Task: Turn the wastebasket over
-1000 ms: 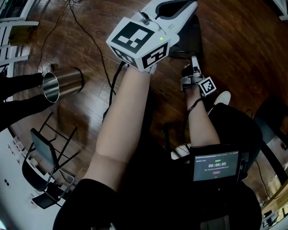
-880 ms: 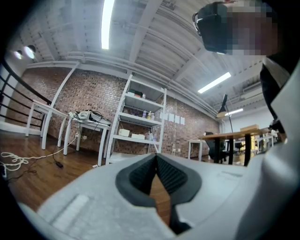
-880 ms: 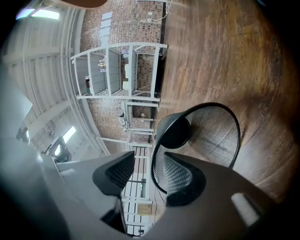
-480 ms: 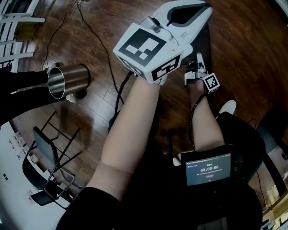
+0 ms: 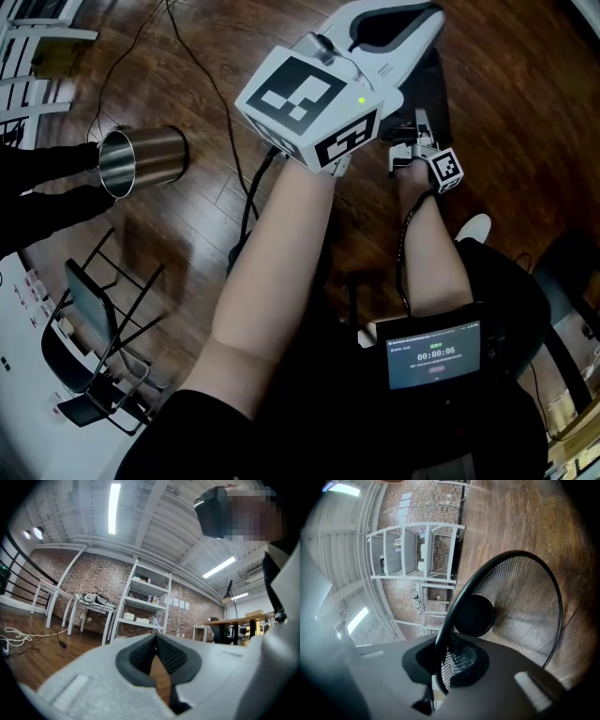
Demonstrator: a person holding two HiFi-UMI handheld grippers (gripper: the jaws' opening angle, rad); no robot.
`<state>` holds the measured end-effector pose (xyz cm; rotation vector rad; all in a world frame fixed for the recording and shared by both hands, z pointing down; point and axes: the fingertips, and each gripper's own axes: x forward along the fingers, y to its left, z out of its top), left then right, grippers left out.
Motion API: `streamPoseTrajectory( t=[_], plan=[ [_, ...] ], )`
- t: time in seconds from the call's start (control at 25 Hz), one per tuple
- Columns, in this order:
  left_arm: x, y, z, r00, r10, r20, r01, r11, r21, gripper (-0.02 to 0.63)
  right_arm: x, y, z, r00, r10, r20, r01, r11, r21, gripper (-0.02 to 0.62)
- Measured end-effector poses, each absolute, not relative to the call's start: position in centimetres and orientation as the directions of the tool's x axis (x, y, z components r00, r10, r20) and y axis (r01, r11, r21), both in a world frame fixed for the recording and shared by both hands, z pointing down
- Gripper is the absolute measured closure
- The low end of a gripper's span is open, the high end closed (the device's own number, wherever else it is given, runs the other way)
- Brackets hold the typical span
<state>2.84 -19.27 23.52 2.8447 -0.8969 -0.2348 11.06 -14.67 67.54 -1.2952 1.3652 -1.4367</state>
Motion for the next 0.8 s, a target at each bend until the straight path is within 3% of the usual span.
streamPoseTrajectory(
  t=[0.28,0.44,0.64,0.8],
  plan=[
    [2.0,-19.3,23.0,0.798,-0.591,-0.118,-0.567,-0.802,0.186,0.607,12.5,-15.9,64.7,-0.354,-0.891,0.284,-0.411,-0.124,-0.903,0.583],
    [1.5,-19.3,22.5,0.792,-0.596,-0.129,-0.571,-0.800,0.187,0.607,13.5,-17.1,62.9,-0.452,-0.792,0.411,-0.626,-0.047,-0.778,0.584],
    [0.9,-19.4,22.1,0.783,-0.606,-0.140,-0.579,-0.792,0.193,0.607,14.0,-18.7,61.5,-0.476,-0.607,0.636,-0.862,0.180,-0.474,0.584],
    [0.5,-19.5,22.1,0.778,-0.611,-0.145,-0.582,-0.789,0.197,0.607,13.7,-18.7,62.6,-0.398,-0.436,0.807,-0.873,0.451,-0.186,0.581]
  ],
)
